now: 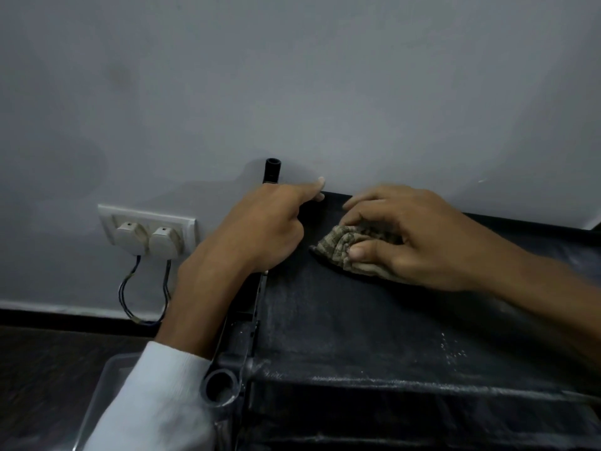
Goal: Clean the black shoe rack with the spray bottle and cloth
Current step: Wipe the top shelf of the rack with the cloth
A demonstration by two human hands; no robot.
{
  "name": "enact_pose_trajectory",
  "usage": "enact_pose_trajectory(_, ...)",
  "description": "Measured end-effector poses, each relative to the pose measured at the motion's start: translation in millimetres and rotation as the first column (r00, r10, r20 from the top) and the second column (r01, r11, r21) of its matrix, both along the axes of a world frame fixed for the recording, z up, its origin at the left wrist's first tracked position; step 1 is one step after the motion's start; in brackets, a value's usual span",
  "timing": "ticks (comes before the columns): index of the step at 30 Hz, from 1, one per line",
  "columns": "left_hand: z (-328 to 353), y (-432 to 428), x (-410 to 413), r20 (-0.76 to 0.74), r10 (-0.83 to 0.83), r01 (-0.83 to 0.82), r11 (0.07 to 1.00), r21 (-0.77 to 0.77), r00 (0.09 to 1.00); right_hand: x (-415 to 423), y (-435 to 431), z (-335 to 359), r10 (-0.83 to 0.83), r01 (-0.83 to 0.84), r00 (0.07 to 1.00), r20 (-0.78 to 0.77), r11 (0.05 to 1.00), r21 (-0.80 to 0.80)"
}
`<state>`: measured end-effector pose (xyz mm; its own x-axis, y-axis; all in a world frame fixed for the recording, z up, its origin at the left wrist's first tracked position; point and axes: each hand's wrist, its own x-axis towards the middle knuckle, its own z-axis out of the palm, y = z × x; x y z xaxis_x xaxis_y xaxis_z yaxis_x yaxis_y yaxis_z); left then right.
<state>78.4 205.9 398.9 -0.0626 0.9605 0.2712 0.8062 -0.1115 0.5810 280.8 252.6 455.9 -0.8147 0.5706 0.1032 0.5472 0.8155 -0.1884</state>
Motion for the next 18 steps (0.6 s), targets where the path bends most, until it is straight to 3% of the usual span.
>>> enact_pose_trajectory(2,-0.5,0.5,-0.2,-0.005,0.01,-0.01,1.0,0.002,1.0,1.4,-1.1,4.0,-0.041,0.043,0.998,-0.053,0.998,0.039)
enact_pose_trajectory(6,0.0,-0.1,0.3,0.003,0.006,-0.006,1.0,0.001,1.0,5.4,-9.6,2.6,0.037,-0.033,0.999,-0.019,0.983,0.181)
enact_pose_trajectory(12,0.8,-0.7,0.3,0.004,-0.002,0.003,1.0,-0.006,1.0,14.4,-19.2,4.1,-0.042,-0.005,0.975,0.217,0.977,0.212)
enact_pose_trajectory(18,0.3,-0.3,1.7,0.002,-0.003,0.003,1.0,0.007,1.0,-14.8,-7.3,7.0,-0.137,0.123,0.987,0.08,0.98,0.155)
